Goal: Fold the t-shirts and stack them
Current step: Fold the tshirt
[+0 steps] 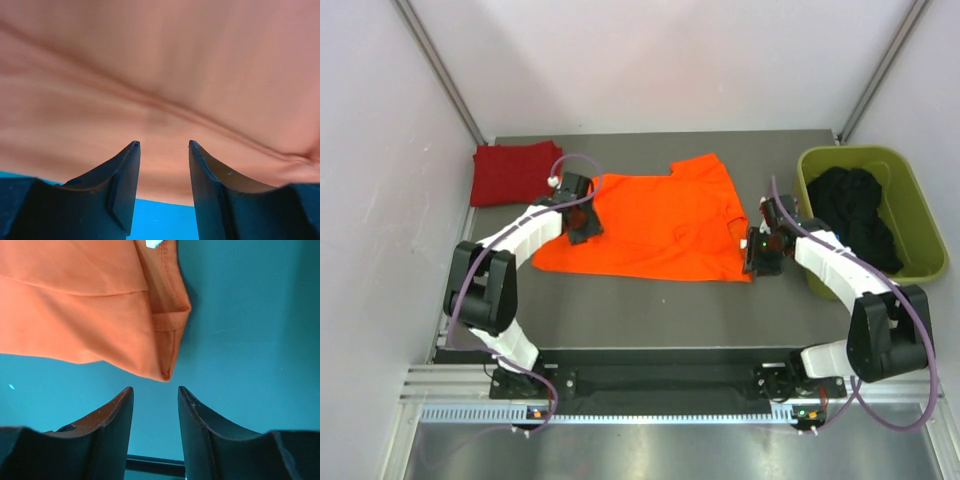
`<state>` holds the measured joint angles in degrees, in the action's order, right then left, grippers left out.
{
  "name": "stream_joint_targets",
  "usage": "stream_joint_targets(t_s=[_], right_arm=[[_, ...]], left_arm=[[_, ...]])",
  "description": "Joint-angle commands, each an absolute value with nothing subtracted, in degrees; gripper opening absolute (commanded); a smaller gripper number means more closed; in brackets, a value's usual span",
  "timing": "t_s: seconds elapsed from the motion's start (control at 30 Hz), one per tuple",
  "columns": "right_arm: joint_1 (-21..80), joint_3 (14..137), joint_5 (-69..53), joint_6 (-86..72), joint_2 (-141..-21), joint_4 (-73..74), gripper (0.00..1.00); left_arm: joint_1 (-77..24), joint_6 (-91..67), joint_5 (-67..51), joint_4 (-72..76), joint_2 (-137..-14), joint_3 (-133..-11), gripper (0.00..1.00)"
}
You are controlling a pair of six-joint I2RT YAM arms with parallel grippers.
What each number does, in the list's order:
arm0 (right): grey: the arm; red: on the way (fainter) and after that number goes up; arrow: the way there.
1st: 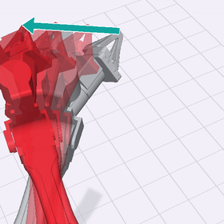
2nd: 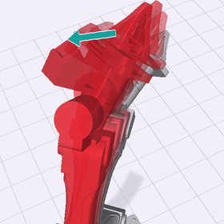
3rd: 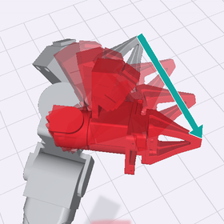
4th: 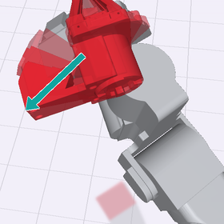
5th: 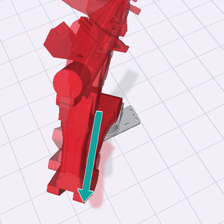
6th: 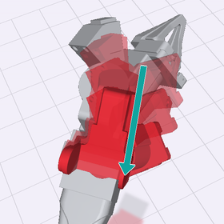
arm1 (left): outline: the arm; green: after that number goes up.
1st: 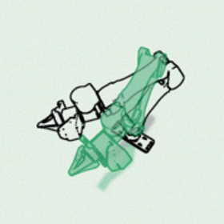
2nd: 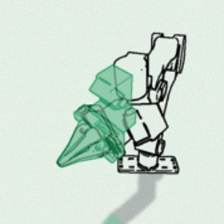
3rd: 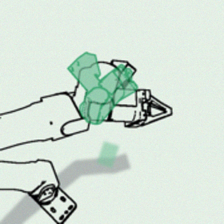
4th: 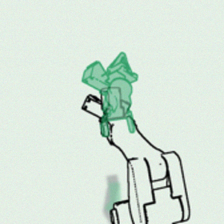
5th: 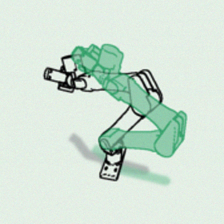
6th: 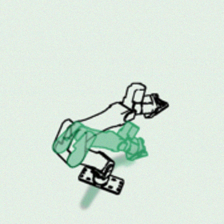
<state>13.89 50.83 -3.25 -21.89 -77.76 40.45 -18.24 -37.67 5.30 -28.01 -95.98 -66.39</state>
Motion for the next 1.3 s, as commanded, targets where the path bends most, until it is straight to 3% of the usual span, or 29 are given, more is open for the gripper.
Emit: stream_joint_targets(t_s=[0.0,0.43,0.53,0.6,0.83,1.1,1.27], right_arm=[[14.8,49.7,-4.1,-18.6,-77.8,35.4,0.41],[14.9,48.4,-6.3,-13.7,-82.6,31.1,0.32],[14.9,48.2,-4.9,-13.7,-82.8,31.3,0.16],[14.9,47.9,-2.9,-13.9,-82.7,32.4,0.00],[14.2,47.5,4.6,-15.6,-81.6,36.7,0.00],[14.1,49.3,8.0,-17.1,-85.1,39.2,0.01],[14.2,56.0,6.3,-17.4,-83.3,43.5,0.21]], left_arm=[[-15.2,-38.6,1.4,-27.0,-94.8,-62.3,0.49],[-9.1,-38.1,3.3,-27.6,-101.9,-65.2,0.48],[-8.5,-38.2,4.6,-27.8,-102.4,-66.2,0.48],[-8.2,-38.3,5.5,-28.2,-102.9,-66.8,0.48],[-7.3,-41.2,14.1,-29.9,-103.4,-65.7,0.48],[-6.9,-43.5,14.4,-31.9,-99.7,-65.3,0.49],[-6.7,-39.9,10.4,-33.2,-95.2,-71.9,0.51]])
